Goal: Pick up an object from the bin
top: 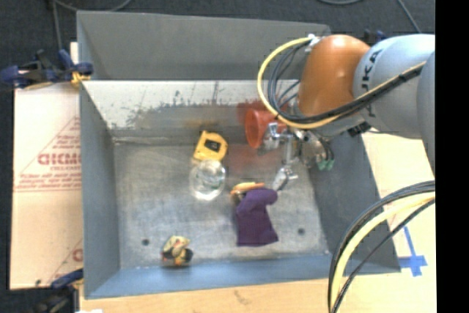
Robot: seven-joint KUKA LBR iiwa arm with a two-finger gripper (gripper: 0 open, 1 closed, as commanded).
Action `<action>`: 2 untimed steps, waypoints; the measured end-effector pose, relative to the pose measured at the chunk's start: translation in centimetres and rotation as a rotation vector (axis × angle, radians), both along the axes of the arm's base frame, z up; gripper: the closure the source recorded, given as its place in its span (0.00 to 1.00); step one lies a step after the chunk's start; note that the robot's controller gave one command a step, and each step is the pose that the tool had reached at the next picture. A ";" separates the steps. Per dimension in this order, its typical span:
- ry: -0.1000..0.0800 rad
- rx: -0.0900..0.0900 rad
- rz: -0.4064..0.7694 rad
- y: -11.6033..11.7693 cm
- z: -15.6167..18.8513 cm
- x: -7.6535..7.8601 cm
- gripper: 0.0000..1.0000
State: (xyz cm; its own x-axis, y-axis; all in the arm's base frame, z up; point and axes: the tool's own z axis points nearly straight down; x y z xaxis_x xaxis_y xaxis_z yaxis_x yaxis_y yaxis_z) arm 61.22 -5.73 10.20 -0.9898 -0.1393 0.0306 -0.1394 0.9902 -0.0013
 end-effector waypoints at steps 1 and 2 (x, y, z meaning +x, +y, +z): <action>-0.034 0.006 0.042 2.4 -1.9 -2.3 0.00; -0.022 0.001 0.457 6.1 -2.1 -0.3 1.00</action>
Offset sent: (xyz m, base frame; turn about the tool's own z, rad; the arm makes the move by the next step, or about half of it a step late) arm -0.0077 0.0676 -0.0320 -0.4576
